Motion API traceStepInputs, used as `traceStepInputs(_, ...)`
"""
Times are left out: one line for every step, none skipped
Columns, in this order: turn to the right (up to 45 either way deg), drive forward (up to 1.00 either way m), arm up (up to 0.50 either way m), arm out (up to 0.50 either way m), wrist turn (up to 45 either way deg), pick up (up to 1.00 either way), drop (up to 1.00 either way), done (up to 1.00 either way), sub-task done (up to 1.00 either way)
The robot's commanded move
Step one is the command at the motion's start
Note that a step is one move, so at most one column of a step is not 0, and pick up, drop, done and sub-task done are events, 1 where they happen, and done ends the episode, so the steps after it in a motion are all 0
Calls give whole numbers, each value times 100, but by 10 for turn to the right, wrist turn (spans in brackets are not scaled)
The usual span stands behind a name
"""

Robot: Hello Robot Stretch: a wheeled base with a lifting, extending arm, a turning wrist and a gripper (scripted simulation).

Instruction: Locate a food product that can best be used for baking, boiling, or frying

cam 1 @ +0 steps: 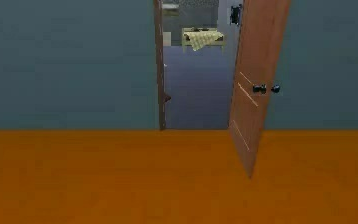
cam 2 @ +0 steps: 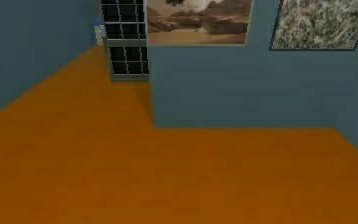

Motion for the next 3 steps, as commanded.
traceStepInputs(0,100,0,0,0,0,0,0,0)
traceStepInputs(0,80,0,0,0,0,0,0,0)
traceStepInputs(330,0,0,0,0,0,0,0,0)
